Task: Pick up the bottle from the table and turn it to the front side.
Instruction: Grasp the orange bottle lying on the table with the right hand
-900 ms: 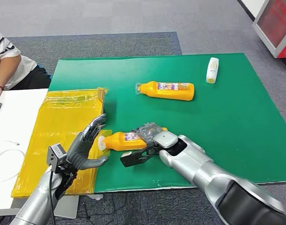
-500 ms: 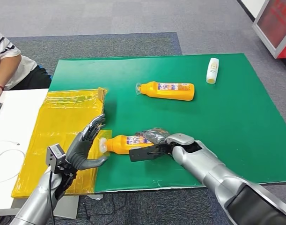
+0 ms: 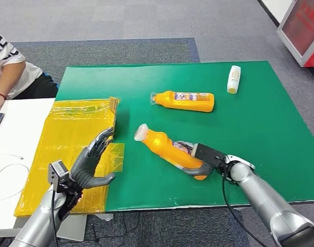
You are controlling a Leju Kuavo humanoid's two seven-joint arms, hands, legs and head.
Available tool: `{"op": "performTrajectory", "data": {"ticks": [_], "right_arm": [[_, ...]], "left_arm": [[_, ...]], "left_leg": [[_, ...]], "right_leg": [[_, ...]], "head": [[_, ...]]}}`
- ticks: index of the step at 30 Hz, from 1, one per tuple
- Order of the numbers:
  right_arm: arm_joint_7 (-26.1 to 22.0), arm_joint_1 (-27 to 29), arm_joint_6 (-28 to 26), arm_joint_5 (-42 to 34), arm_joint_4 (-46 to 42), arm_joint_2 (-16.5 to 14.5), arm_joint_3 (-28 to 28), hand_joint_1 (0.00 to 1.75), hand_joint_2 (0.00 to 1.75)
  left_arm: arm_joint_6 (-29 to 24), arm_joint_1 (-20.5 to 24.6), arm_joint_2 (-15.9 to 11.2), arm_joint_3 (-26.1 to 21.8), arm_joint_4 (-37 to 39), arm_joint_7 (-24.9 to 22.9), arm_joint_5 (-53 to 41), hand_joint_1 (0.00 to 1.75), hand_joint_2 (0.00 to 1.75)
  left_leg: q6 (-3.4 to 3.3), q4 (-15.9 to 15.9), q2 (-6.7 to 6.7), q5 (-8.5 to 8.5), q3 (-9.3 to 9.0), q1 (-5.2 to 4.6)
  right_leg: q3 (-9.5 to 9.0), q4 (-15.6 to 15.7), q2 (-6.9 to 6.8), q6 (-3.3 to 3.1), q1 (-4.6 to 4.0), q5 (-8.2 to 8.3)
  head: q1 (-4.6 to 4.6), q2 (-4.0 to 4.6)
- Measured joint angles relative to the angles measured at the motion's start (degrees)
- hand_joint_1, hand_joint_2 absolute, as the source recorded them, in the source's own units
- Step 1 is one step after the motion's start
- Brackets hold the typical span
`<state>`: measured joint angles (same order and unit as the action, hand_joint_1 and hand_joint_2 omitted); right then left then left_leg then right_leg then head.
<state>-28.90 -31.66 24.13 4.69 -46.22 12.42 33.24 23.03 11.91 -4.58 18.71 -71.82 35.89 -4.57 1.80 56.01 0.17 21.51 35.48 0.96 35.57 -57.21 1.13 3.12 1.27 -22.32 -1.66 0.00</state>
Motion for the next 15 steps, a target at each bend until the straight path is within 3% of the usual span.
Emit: {"op": "performTrajectory", "data": {"ticks": [6,11,15], "right_arm": [[-2.5,4.8,4.5,-6.4,-2.6,0.8,-6.3,1.75,1.75],[-2.8,9.4,5.5,-8.9,-6.6,-0.4,-10.7,1.75,1.75],[-1.6,12.3,2.5,-5.7,-11.7,-2.5,-12.3,1.75,1.75]], "left_arm": [[0.2,-0.5,-0.3,0.0,0.0,0.0,0.4,0.00,1.75],[0.6,-1.5,-0.3,-0.3,0.1,-2.7,3.2,0.00,1.75],[6.6,-1.6,-0.3,-1.1,1.9,-5.5,9.8,0.00,1.75]], "left_leg": [[-0.01,0.0,0.00,0.02,0.01,0.00],[0.01,0.0,-0.02,0.06,0.08,0.01],[0.01,0.0,-0.03,0.06,0.18,0.01]], "right_leg": [[0.00,0.0,0.00,0.01,-0.01,0.00],[0.06,0.0,0.01,0.00,-0.02,-0.03],[0.17,0.0,0.02,0.01,-0.02,-0.05]], "head": [[0.01,0.00],[0.01,0.00],[0.01,0.00]]}}
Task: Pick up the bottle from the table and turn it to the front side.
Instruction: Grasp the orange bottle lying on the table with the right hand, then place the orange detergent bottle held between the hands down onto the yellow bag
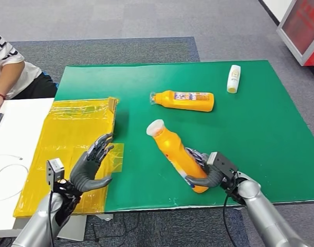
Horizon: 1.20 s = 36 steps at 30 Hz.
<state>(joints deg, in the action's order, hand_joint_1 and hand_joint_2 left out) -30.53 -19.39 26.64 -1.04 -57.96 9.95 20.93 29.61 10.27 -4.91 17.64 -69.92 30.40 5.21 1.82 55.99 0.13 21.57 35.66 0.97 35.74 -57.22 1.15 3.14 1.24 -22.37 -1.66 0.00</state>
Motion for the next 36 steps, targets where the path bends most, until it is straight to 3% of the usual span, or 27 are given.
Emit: {"op": "performTrajectory", "data": {"ticks": [4,9,25,36], "right_arm": [[1.0,1.3,-2.9,3.1,-5.0,-2.5,0.3,1.75,1.75],[1.2,1.5,-5.8,6.2,-9.9,-5.0,1.7,1.75,1.75],[2.6,1.4,-15.1,13.2,-16.4,-8.5,5.8,1.75,1.75],[3.8,-1.9,-16.2,14.8,-13.7,-10.7,9.3,1.75,1.75]], "left_arm": [[9.9,0.9,-0.3,-0.7,4.4,-1.5,9.2,0.00,1.75],[14.8,2.9,-0.8,-0.8,9.6,-3.8,14.4,0.00,1.75],[12.1,8.5,-2.8,0.7,13.4,-5.2,12.9,0.00,1.75],[15.6,16.0,-2.2,7.3,13.5,-4.4,11.8,0.00,1.75]], "left_leg": [[0.02,0.0,-0.01,-0.03,0.08,0.00],[0.02,0.0,0.00,-0.04,0.13,0.00],[0.03,0.0,0.00,-0.04,0.27,0.00],[0.00,0.0,0.01,-0.07,0.31,0.00]], "right_leg": [[0.10,0.0,0.00,-0.01,0.00,0.00],[0.13,0.0,-0.01,0.01,0.00,-0.01],[0.28,0.0,-0.01,0.01,0.00,-0.01],[0.30,0.0,-0.02,0.03,0.01,0.02]], "head": [[0.00,0.00],[-0.01,0.00],[0.01,0.00],[0.01,0.00]]}}
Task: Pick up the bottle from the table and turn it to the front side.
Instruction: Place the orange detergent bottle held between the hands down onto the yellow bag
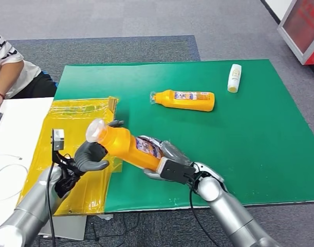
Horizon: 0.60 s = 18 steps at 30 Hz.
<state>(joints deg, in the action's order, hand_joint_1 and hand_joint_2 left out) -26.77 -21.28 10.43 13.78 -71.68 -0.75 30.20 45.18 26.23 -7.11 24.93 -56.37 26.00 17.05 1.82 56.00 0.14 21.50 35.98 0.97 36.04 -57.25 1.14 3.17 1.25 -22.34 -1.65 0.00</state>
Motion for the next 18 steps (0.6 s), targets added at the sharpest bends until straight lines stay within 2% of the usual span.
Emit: {"op": "performTrajectory", "data": {"ticks": [7,18], "right_arm": [[0.1,-2.0,-0.4,-0.1,3.1,-1.0,1.1,1.75,1.75],[0.4,-2.4,-1.4,-0.7,4.3,-1.6,1.9,1.75,1.75]], "left_arm": [[1.0,2.7,0.5,3.3,0.0,0.7,0.9,0.00,1.75],[0.5,3.2,1.0,4.8,0.2,1.5,2.3,0.00,1.75]], "left_leg": [[0.00,0.0,0.00,0.00,0.00,0.00],[0.00,0.0,0.00,0.00,0.01,0.00]], "right_leg": [[0.01,0.0,0.00,0.00,0.00,0.00],[0.03,0.0,0.00,0.00,0.00,-0.01]], "head": [[0.00,0.00],[-0.01,0.00]]}}
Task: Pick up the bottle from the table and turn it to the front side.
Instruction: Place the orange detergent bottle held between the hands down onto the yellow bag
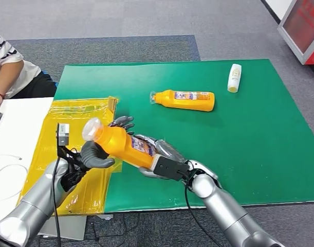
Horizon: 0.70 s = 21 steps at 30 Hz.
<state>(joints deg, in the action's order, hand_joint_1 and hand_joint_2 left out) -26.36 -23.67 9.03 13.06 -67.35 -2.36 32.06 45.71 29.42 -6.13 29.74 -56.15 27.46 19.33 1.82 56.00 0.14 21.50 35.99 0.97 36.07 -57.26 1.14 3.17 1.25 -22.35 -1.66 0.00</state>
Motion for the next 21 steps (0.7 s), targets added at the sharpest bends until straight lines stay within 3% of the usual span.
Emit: {"op": "performTrajectory", "data": {"ticks": [11,21], "right_arm": [[0.2,1.8,-0.9,-3.0,-4.4,-1.0,-0.1,1.75,1.75],[1.8,2.8,-1.3,-1.2,-6.7,-1.1,0.2,1.75,1.75]], "left_arm": [[-1.3,-0.2,0.6,0.2,0.0,0.9,1.3,0.00,1.75],[-1.8,-0.3,1.3,-0.4,0.0,1.9,0.7,0.00,1.75]], "left_leg": [[0.00,0.0,0.00,0.00,0.02,0.00],[0.00,0.0,0.00,0.00,0.02,0.00]], "right_leg": [[0.01,0.0,0.00,0.00,0.00,-0.01],[0.01,0.0,0.00,0.00,0.00,0.00]], "head": [[0.01,0.01],[0.00,0.00]]}}
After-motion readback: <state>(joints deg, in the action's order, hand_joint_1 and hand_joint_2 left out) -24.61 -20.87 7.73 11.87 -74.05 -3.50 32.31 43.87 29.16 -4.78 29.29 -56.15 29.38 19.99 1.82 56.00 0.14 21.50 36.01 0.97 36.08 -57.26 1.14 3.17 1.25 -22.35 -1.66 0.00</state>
